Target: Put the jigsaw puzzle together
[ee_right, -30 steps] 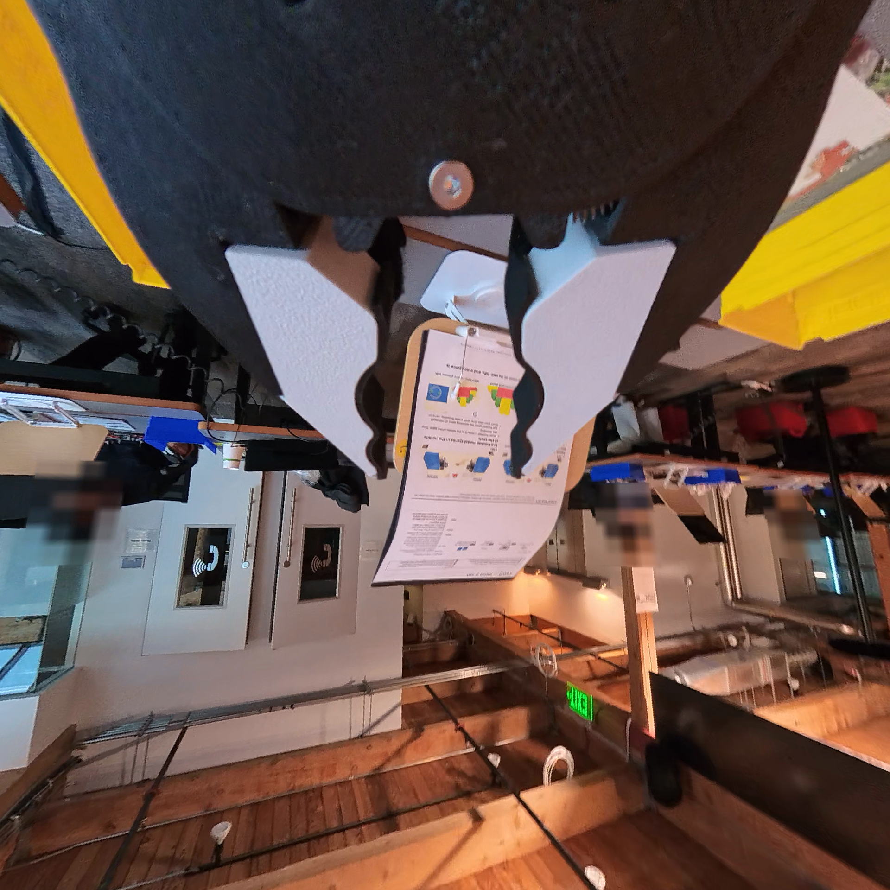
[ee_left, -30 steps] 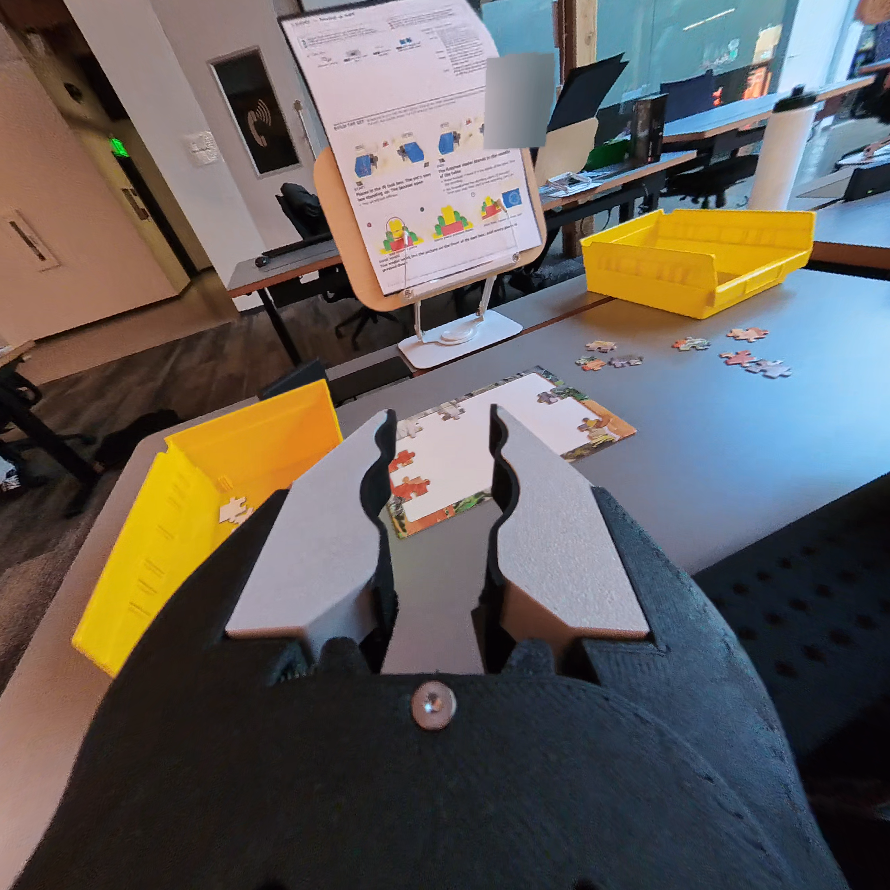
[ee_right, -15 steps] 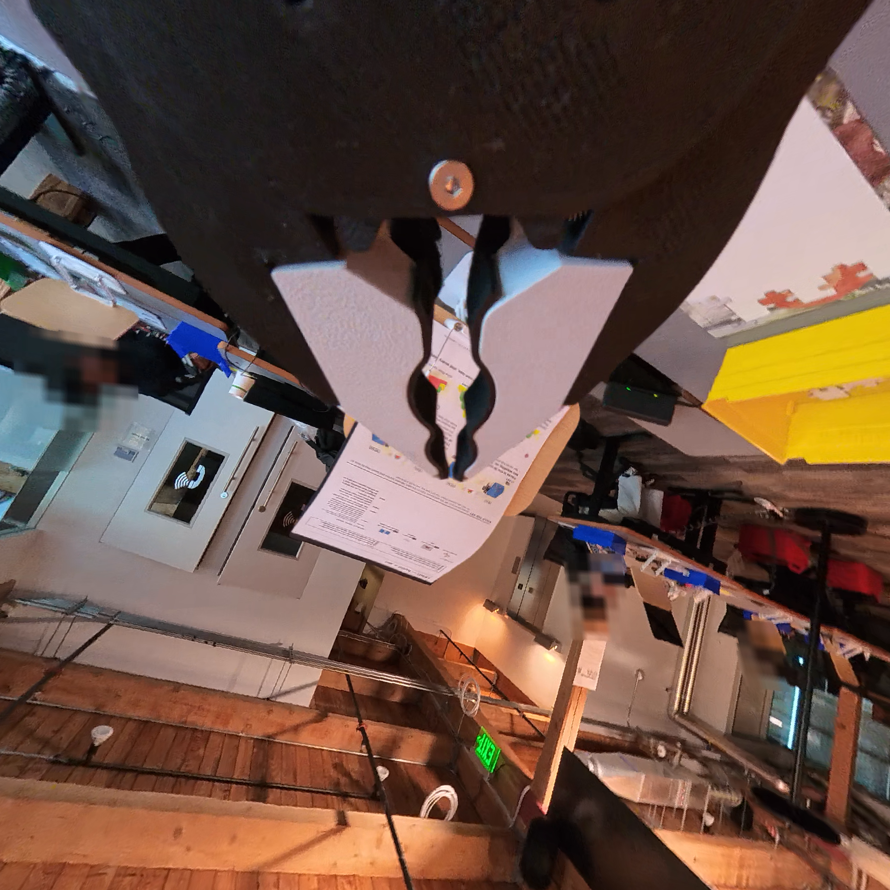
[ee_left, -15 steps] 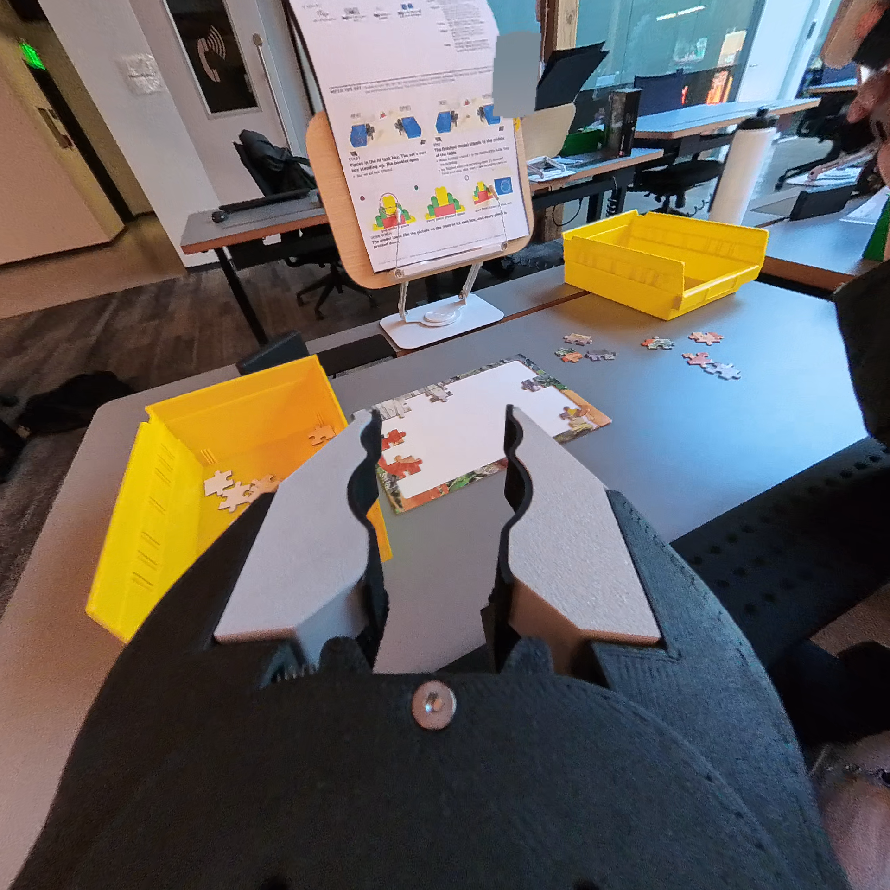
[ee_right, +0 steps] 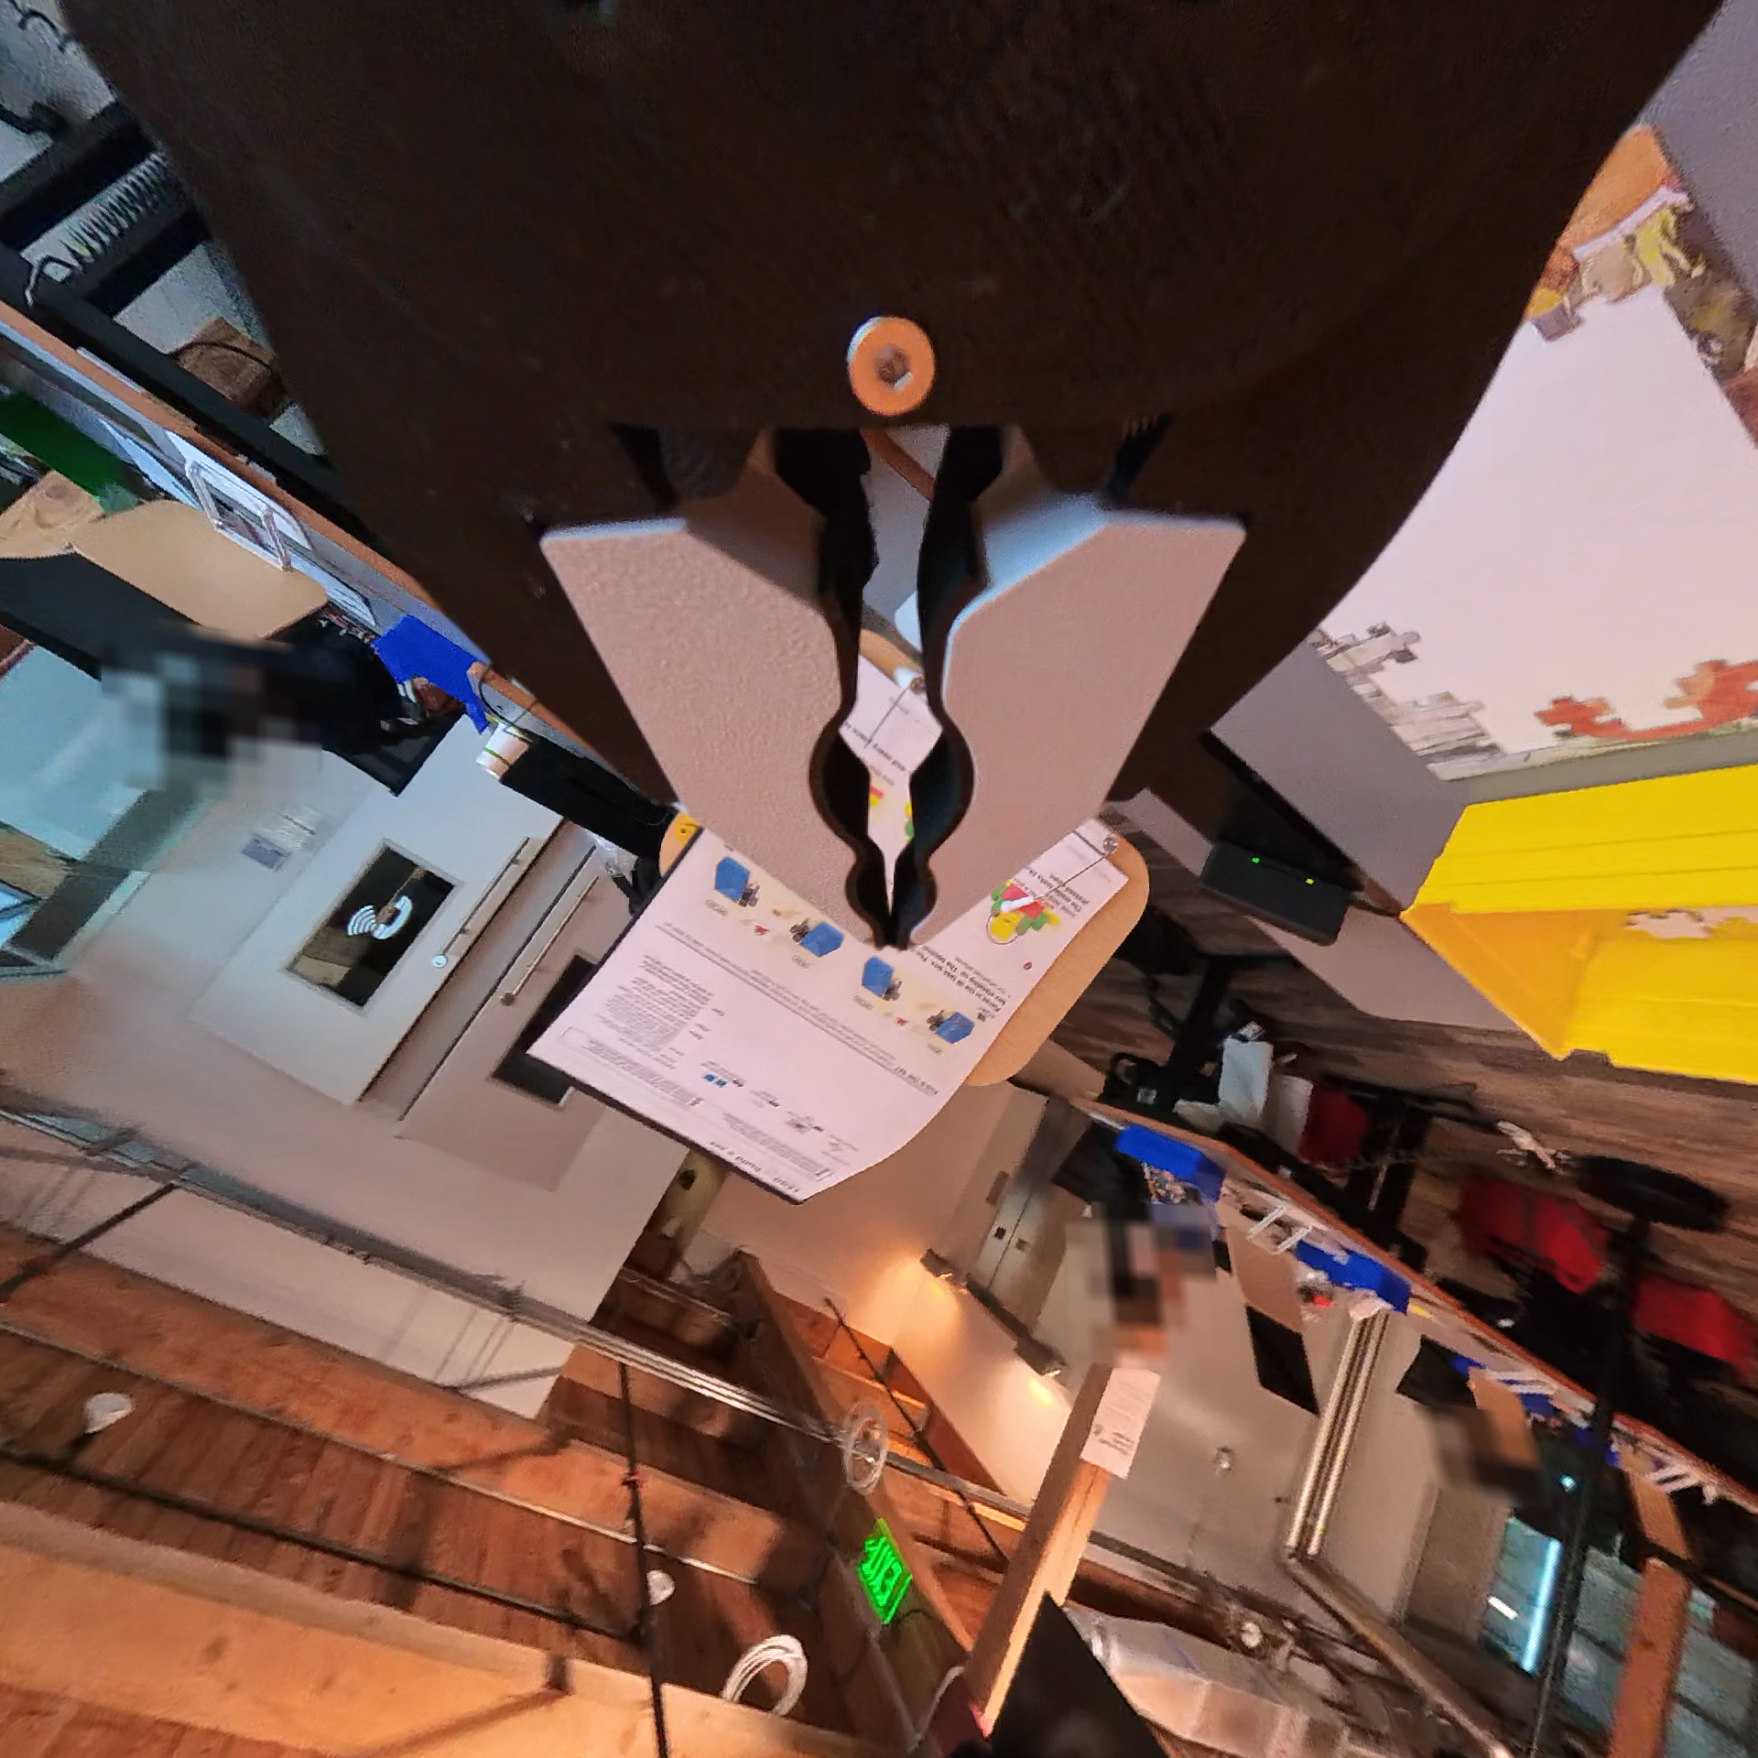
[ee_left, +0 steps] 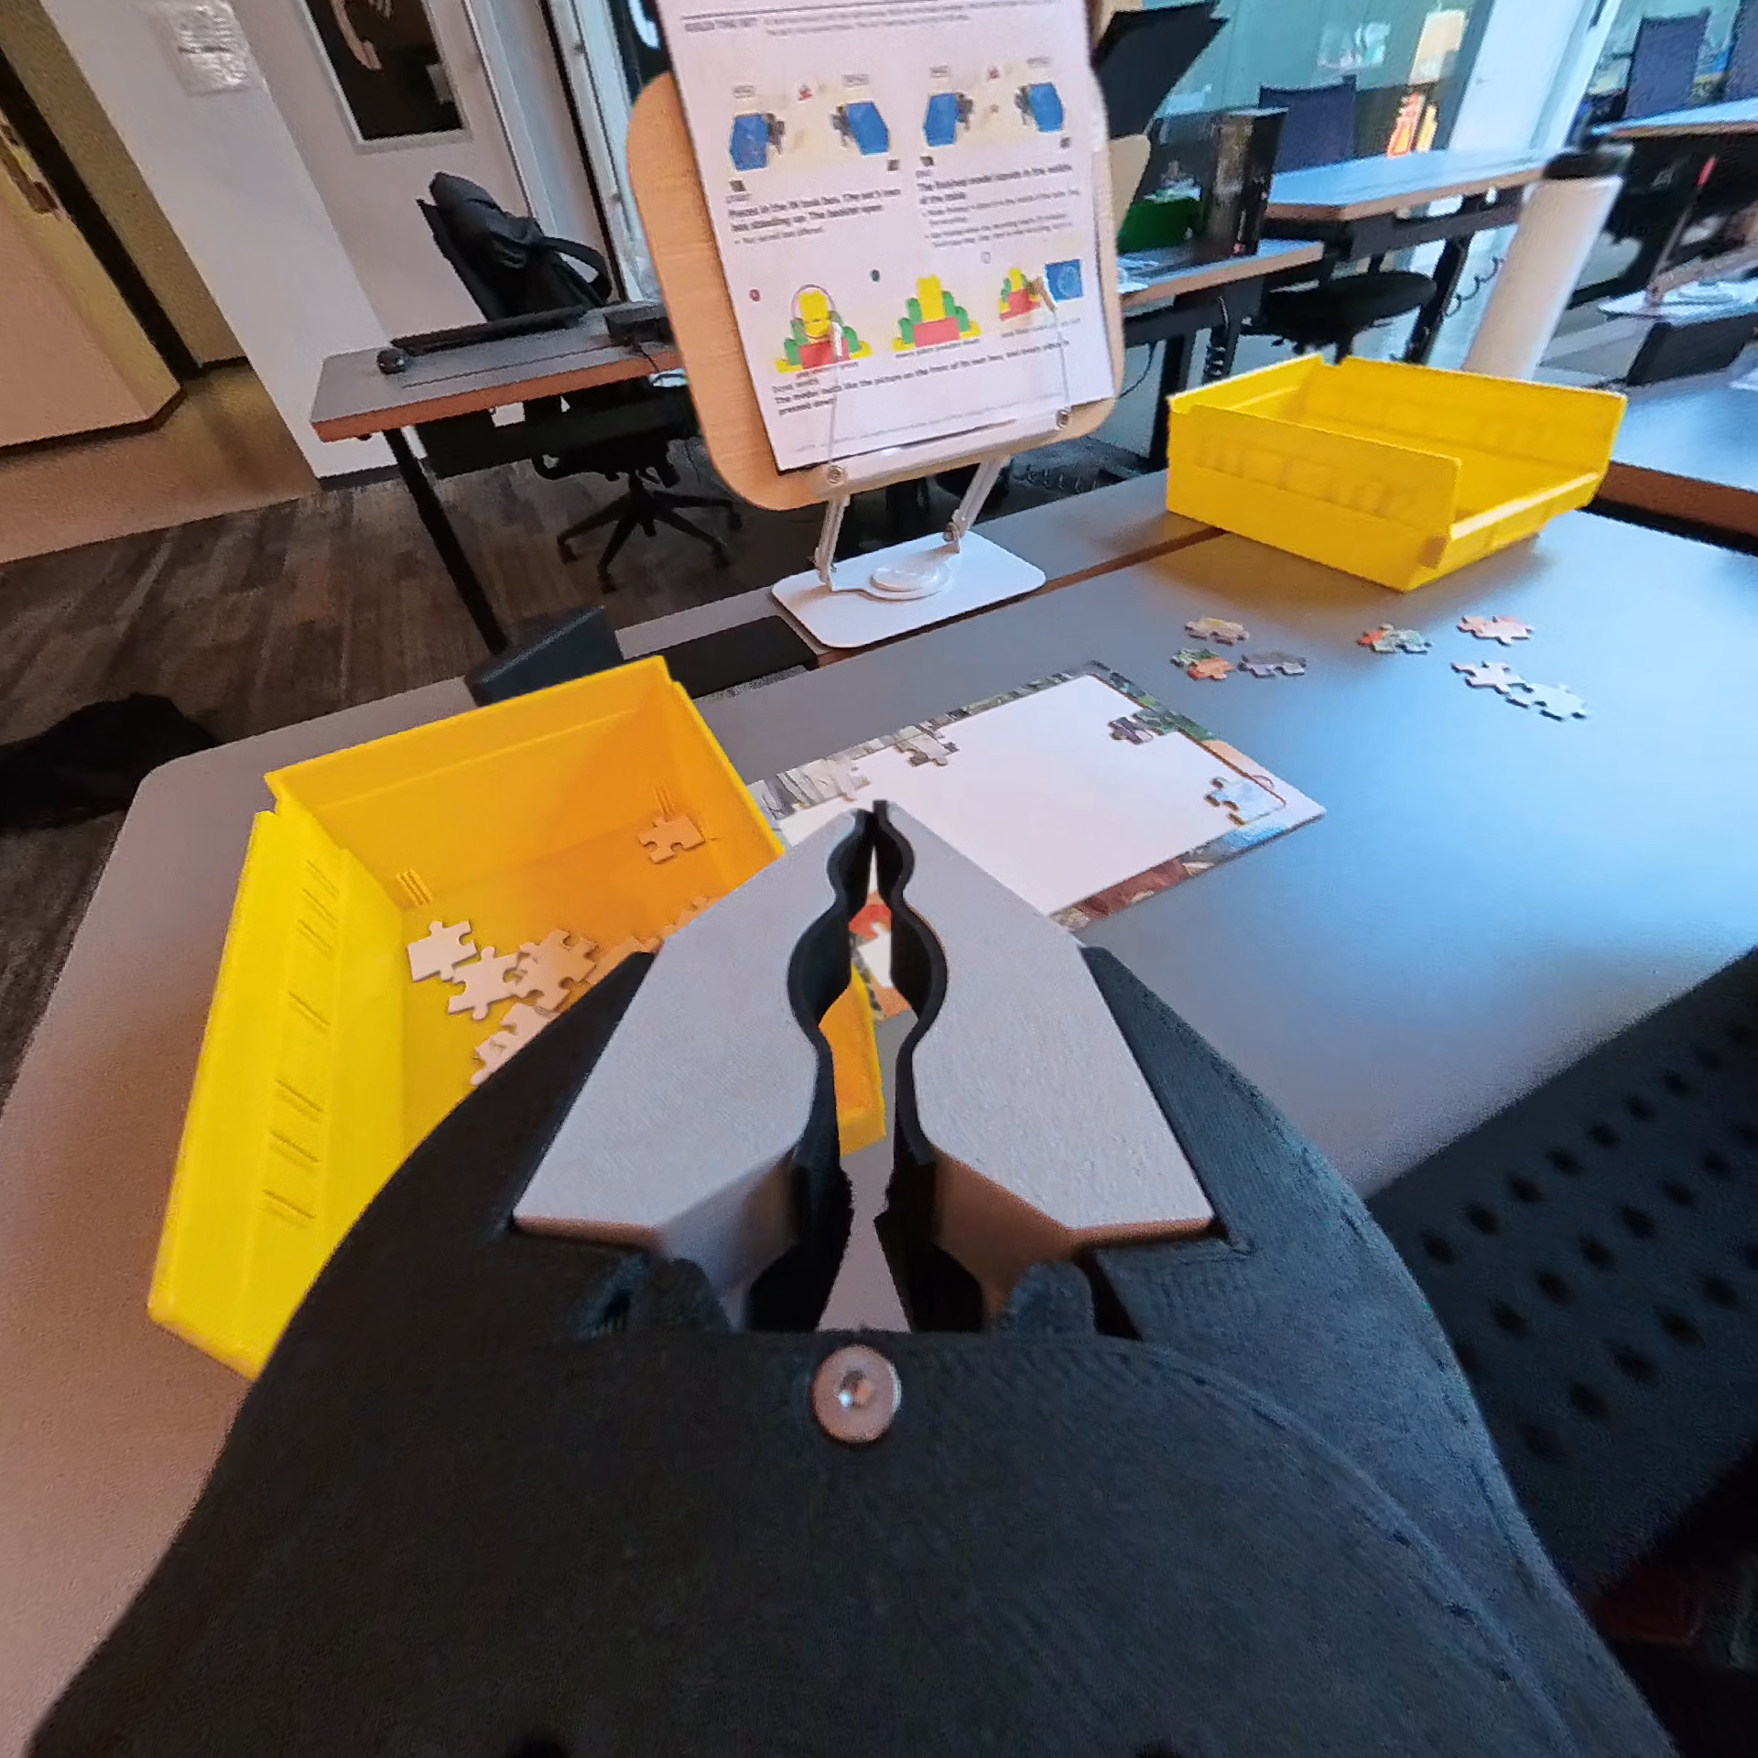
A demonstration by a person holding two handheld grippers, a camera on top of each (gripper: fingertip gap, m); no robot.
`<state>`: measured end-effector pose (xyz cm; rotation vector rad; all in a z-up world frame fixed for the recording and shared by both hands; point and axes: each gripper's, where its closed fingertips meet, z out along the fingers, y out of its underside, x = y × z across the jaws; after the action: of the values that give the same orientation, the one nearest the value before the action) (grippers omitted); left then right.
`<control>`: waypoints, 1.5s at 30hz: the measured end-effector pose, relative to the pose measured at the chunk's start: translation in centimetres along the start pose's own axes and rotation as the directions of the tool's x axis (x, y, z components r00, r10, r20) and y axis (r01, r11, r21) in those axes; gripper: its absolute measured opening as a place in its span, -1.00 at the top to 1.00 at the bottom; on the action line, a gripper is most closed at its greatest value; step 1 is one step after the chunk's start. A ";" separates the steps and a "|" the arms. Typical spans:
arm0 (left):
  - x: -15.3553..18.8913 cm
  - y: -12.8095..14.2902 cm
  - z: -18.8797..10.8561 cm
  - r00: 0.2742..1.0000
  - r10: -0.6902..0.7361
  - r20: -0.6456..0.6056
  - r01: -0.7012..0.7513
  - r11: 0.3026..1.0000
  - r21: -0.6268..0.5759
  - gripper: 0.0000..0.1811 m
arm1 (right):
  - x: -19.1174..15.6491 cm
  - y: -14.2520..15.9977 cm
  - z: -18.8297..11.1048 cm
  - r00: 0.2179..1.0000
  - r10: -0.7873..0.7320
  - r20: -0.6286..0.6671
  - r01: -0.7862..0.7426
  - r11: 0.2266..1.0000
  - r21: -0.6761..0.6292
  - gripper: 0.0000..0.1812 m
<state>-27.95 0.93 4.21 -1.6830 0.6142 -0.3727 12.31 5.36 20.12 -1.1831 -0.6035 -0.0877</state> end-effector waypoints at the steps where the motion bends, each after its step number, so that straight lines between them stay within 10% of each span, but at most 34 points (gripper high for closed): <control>1: -0.7 0.1 0.6 1.000 -0.009 0.008 0.009 1.000 -0.015 1.00 | -0.2 0.3 0.2 1.000 -0.014 0.011 0.014 1.000 -0.010 1.00; 8: -11.5 2.2 4.5 0.928 0.198 0.317 -0.065 0.920 -0.387 1.00 | -2.9 2.9 1.9 0.981 -0.131 0.145 0.143 0.987 -0.076 1.00; 20: -13.2 7.9 12.1 0.964 -0.261 -0.058 0.145 0.693 -0.706 0.72 | -5.4 8.1 4.6 0.955 -0.129 0.266 0.184 0.964 -0.193 0.96; 33: -13.6 15.3 9.6 0.978 -0.081 -0.194 -0.131 0.489 -0.863 0.61 | -4.8 9.9 5.8 0.969 -0.076 0.236 0.129 0.967 -0.219 0.96; 45: -16.2 18.6 4.8 0.997 0.007 0.072 0.072 -0.002 -0.997 0.65 | -5.6 10.7 6.2 0.962 -0.103 0.254 0.164 0.959 -0.229 0.96</control>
<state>-41.93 12.11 -13.45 -3.1718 0.8892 0.2667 9.13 13.74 9.96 -1.4065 -0.9074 -0.1403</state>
